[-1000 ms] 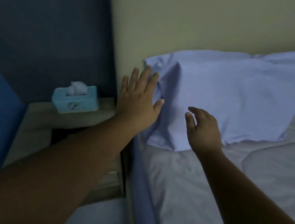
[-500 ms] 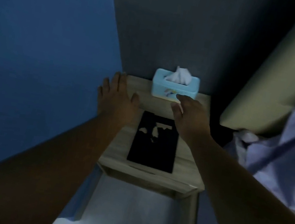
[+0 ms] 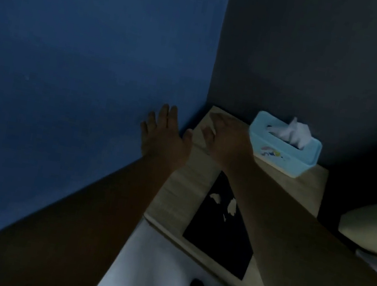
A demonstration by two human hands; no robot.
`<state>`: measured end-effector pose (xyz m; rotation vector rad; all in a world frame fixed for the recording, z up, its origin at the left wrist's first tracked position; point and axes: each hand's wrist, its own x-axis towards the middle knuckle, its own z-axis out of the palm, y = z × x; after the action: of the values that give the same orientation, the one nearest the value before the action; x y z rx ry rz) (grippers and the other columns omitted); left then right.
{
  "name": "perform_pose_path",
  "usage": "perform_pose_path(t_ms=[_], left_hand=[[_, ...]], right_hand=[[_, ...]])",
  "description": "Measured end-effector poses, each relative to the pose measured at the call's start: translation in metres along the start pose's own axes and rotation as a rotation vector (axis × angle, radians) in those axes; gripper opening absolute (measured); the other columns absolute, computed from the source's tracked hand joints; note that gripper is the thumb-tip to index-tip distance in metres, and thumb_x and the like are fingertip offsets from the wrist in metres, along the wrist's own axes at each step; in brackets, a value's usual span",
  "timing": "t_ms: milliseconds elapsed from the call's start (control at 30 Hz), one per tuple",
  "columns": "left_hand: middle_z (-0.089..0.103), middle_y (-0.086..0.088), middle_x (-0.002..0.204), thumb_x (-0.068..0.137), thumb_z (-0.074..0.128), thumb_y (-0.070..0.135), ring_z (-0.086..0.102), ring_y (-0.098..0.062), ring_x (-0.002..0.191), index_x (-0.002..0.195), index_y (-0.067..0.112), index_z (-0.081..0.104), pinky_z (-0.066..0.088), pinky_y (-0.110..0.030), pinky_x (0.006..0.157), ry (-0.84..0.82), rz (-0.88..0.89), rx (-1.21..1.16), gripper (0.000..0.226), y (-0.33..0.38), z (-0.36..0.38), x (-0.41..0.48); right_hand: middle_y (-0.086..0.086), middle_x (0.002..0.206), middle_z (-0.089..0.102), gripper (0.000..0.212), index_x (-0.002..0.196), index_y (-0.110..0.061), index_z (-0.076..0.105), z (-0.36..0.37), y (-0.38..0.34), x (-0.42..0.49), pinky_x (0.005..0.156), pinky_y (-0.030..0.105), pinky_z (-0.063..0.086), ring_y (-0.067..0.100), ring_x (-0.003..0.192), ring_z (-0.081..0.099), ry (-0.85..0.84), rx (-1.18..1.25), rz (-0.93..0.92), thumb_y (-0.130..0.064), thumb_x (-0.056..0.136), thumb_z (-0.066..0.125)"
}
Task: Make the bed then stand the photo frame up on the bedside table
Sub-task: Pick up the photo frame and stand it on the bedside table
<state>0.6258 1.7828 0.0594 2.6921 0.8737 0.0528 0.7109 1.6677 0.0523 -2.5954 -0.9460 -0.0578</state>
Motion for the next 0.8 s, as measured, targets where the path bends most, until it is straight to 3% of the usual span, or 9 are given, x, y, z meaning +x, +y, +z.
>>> perform_pose_path(t_ms=[133, 267, 433, 633, 800], left_hand=[[0.007, -0.003, 0.161, 0.096, 0.033, 0.050, 0.005, -0.032, 0.147, 0.153, 0.018, 0.007, 0.001, -0.048, 0.120, 0.038, -0.054, 0.036, 0.070, -0.002, 0.018, -0.002], [0.006, -0.001, 0.162, 0.097, 0.028, 0.051, 0.003, -0.030, 0.148, 0.153, 0.018, 0.007, 0.001, -0.046, 0.120, 0.062, -0.128, -0.017, 0.068, 0.001, 0.039, -0.008], [0.003, 0.001, 0.162, 0.099, 0.021, 0.051, -0.001, -0.029, 0.148, 0.153, 0.019, 0.006, 0.000, -0.043, 0.121, 0.090, -0.255, -0.099, 0.064, 0.002, 0.065, -0.032], [0.001, 0.002, 0.162, 0.098, 0.020, 0.050, -0.003, -0.027, 0.149, 0.153, 0.021, 0.006, -0.001, -0.041, 0.121, 0.175, -0.410, -0.172, 0.063, 0.008, 0.092, -0.100], [0.006, 0.001, 0.162, 0.098, 0.024, 0.049, 0.004, -0.029, 0.148, 0.152, 0.020, 0.010, 0.005, -0.043, 0.121, 0.278, -0.523, -0.200, 0.063, 0.029, 0.111, -0.173]], right_hand=[[0.023, 0.112, 0.068, 0.059, 0.115, 0.003, 0.064, 0.017, 0.000, 0.017, 0.090, 0.050, 0.052, 0.037, 0.102, 0.066, -0.087, 0.062, -0.066, -0.040, 0.088, 0.034], [0.016, 0.126, 0.062, 0.067, 0.126, -0.002, 0.057, 0.029, 0.008, 0.020, 0.105, 0.040, 0.041, 0.030, 0.118, 0.056, -0.125, 0.063, -0.149, -0.043, 0.089, 0.019], [0.009, 0.139, 0.052, 0.047, 0.136, -0.009, 0.047, 0.056, 0.014, 0.009, 0.111, 0.034, 0.026, 0.024, 0.132, 0.042, -0.148, 0.016, -0.217, -0.033, 0.100, 0.028], [0.007, 0.137, 0.053, 0.040, 0.131, -0.012, 0.052, 0.067, 0.007, -0.043, 0.111, 0.034, 0.026, 0.024, 0.129, 0.043, -0.146, 0.044, -0.396, -0.031, 0.098, 0.038], [0.004, 0.125, 0.061, 0.042, 0.119, -0.017, 0.060, 0.048, 0.021, -0.110, 0.102, 0.032, 0.034, 0.025, 0.120, 0.050, -0.175, 0.033, -0.496, -0.036, 0.094, 0.033]])
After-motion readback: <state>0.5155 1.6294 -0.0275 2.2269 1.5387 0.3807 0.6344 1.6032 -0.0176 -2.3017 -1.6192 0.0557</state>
